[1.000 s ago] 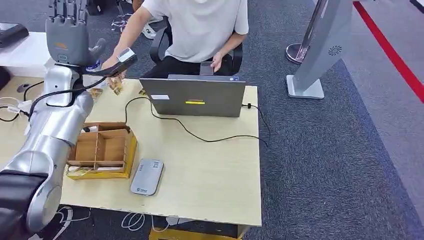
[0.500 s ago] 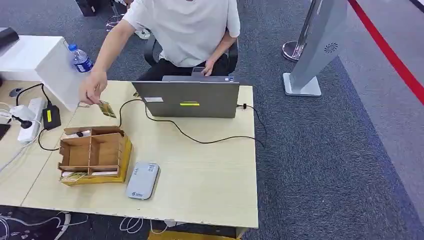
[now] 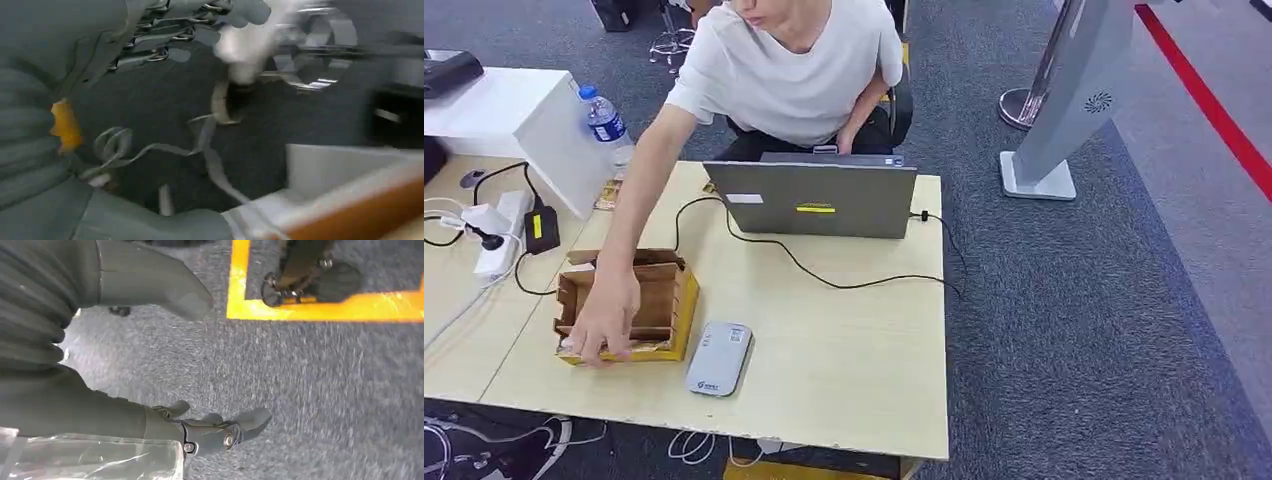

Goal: Pass the card to the sensor for recognition and then transmit it.

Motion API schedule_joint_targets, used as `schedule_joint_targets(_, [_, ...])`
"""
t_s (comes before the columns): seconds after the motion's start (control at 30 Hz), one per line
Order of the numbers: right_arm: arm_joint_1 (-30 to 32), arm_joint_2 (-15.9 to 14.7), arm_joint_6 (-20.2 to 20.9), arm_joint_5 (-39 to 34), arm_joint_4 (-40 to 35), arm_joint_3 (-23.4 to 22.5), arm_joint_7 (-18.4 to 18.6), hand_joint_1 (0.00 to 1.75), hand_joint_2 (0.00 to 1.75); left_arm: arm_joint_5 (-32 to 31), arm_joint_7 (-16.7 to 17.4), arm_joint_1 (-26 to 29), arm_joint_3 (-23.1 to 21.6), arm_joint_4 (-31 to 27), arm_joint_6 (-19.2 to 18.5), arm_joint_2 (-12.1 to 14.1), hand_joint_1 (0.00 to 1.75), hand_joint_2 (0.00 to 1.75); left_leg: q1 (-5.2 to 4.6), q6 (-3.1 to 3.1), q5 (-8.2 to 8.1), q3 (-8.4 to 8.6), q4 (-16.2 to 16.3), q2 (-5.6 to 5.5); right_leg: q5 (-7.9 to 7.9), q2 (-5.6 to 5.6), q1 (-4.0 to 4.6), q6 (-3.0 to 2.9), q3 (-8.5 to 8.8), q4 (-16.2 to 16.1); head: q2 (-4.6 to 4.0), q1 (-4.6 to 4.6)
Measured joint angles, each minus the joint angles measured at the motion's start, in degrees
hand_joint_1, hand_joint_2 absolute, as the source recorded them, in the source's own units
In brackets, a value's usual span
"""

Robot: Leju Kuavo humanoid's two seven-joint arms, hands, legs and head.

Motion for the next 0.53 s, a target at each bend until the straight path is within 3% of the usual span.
schedule_joint_targets(0.1, [-1.02,0.02,-0.90,5.37,0.00,2.28,2.36,0.00,1.75,-5.72,5.36,0.00,-0.28,3.99,2.38,-6.75,0.00,1.75,0.00,0.22,0.06,-0.06,0.06,0.00,0.09,0.00,-0.08,0.18,0.03,-0.04,0.00,0.13])
schedule_joint_targets(0.2, [-2.44,0.02,0.26,11.49,0.00,7.39,5.62,0.00,1.75,-12.37,9.60,-0.21,-2.12,6.25,5.45,-12.82,0.00,1.75,-0.04,0.31,0.02,-0.08,0.14,0.04,0.14,0.03,-0.08,0.33,0.04,-0.07,0.00,0.31])
schedule_joint_targets(0.23, [-2.88,0.00,1.05,11.67,-0.02,8.42,6.23,0.00,1.75,-14.31,10.47,-0.28,-3.22,6.73,6.47,-14.07,0.00,1.75,-0.04,0.31,0.02,-0.07,0.17,0.06,0.20,0.04,-0.08,0.43,0.03,-0.07,0.00,0.28])
schedule_joint_targets(0.37, [-3.25,0.07,2.64,10.94,-0.11,11.96,5.92,0.00,1.75,-25.70,10.00,-0.11,-9.49,7.51,0.56,-17.17,0.00,1.75,-0.02,0.40,0.07,-0.10,0.21,0.00,0.19,-0.01,-0.08,0.46,0.05,-0.07,0.00,0.28])
schedule_joint_targets(0.47, [-2.49,0.02,3.21,6.46,-0.70,15.06,5.33,0.00,1.75,-27.96,9.66,0.61,-16.07,7.53,-0.03,-18.29,0.00,1.75,0.01,0.40,0.04,-0.08,0.20,0.06,0.18,0.05,-0.07,0.45,0.04,-0.06,0.00,0.09])
schedule_joint_targets(0.5, [-2.06,-0.09,3.34,4.62,-0.94,15.96,5.11,0.00,1.75,-27.99,9.66,0.94,-18.33,7.53,0.06,-18.61,0.00,0.00,0.02,0.40,0.04,-0.08,0.20,0.06,0.17,0.05,-0.05,0.45,0.03,-0.06,0.00,0.11])
schedule_joint_targets(0.53, [-1.70,-0.13,3.41,3.09,-1.12,16.70,5.05,0.00,1.75,-27.99,9.83,1.27,-20.20,7.53,0.17,-18.85,0.00,0.00,0.02,0.40,0.04,-0.09,0.20,0.06,0.16,0.05,0.00,0.46,0.02,-0.06,0.00,0.09])
